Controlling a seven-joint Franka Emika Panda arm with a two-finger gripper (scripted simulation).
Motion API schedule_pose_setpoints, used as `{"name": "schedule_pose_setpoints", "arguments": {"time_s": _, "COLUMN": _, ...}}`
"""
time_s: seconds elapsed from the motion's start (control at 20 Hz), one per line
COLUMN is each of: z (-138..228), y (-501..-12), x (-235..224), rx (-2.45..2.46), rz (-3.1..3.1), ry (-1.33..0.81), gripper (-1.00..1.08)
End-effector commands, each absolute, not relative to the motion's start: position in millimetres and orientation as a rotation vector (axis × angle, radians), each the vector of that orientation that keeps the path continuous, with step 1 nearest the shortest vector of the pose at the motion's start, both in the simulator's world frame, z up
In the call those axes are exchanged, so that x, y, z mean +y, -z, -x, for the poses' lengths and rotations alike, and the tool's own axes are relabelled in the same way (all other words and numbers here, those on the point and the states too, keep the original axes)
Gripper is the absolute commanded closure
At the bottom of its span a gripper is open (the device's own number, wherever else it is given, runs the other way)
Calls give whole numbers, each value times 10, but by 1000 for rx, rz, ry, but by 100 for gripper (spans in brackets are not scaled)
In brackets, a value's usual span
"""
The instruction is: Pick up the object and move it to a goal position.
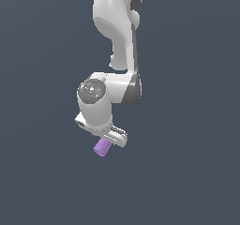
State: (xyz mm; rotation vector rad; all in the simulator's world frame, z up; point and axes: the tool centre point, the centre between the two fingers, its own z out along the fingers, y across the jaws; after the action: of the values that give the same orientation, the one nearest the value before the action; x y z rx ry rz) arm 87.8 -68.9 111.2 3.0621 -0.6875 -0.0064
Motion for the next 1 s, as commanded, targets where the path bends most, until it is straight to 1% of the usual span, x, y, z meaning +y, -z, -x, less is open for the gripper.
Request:
{"name": "schedule_pose_setpoints", "arguments": {"time_s": 0.0, "z": -928, "y": -1064, "x": -735, "rx": -737, "rz": -3053, "ry": 2, "gripper": -92}}
{"name": "schedule_pose_setpoints", "arguments": {"time_s": 0.5, "z": -959, "y": -984, "x": -774, "rx": -773, "rz": -3044, "ry": 2, "gripper": -92}}
{"name": "schedule_pose_setpoints", "arguments": {"time_s": 0.95, "z": -951, "y": -566, "x": -779, "rx": -780, "rz": -3043, "ry": 0, "gripper": -92}}
